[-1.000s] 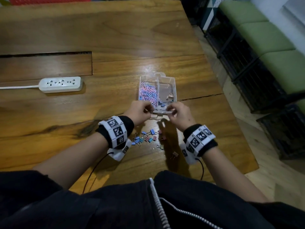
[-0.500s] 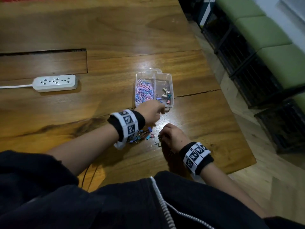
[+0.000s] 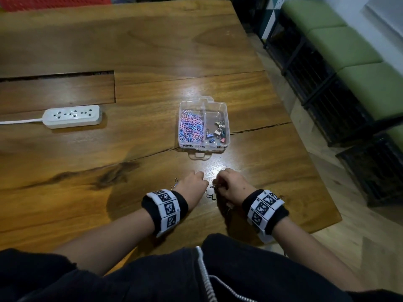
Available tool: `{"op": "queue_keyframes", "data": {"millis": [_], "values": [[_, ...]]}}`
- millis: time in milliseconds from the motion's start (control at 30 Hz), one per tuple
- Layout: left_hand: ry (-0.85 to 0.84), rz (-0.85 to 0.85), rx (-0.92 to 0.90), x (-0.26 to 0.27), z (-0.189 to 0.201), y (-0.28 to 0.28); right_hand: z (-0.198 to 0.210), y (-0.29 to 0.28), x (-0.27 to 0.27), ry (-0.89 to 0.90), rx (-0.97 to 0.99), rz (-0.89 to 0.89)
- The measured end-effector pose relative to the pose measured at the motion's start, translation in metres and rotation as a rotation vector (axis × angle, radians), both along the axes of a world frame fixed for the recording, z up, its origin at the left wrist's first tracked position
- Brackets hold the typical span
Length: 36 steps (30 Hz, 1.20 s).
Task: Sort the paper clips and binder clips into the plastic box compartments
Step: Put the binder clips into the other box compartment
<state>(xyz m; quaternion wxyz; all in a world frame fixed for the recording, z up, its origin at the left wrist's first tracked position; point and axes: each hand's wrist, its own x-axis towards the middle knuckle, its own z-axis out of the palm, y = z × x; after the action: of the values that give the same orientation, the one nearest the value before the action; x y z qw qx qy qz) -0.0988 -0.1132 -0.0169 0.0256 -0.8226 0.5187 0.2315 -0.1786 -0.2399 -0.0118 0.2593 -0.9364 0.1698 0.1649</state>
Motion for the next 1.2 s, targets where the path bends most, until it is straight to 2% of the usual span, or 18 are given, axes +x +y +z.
{"op": "queue_keyframes", "data": {"millis": [233,333,433,567,633,733,833,900,967,1067,1200], "values": [[0.33,0.202,-0.001,0.017,0.009,0.011,0.012,-0.014,0.014,0.128,0.044,-0.068],[0.396,0.245,-0.016,0.02,0.01,0.015,0.03,-0.024,0.032,0.056,0.097,-0.138],[0.432,0.278,-0.051,0.02,0.014,0.018,0.051,-0.037,0.058,-0.085,0.081,-0.182],[0.432,0.327,-0.135,0.025,0.025,0.012,0.066,-0.047,0.08,-0.255,0.118,-0.327],[0.421,0.341,-0.19,0.03,0.031,0.007,0.063,-0.047,0.077,-0.239,0.147,-0.356],[0.394,0.355,-0.237,0.038,0.037,0.002,0.042,-0.039,0.054,-0.117,0.221,-0.387],[0.378,0.383,-0.263,0.042,0.035,0.005,0.019,-0.029,0.03,-0.158,0.19,-0.477],[0.38,0.392,-0.25,0.041,0.033,0.008,0.009,-0.024,0.023,-0.191,0.157,-0.429],[0.379,0.38,-0.235,0.039,0.03,0.011,0.003,-0.023,0.024,-0.186,0.083,-0.305],[0.396,0.356,-0.203,0.037,0.027,0.013,0.001,-0.023,0.028,-0.118,-0.029,-0.131],[0.427,0.337,-0.164,0.032,0.026,0.011,-0.001,-0.025,0.03,-0.139,-0.091,-0.1]]}}
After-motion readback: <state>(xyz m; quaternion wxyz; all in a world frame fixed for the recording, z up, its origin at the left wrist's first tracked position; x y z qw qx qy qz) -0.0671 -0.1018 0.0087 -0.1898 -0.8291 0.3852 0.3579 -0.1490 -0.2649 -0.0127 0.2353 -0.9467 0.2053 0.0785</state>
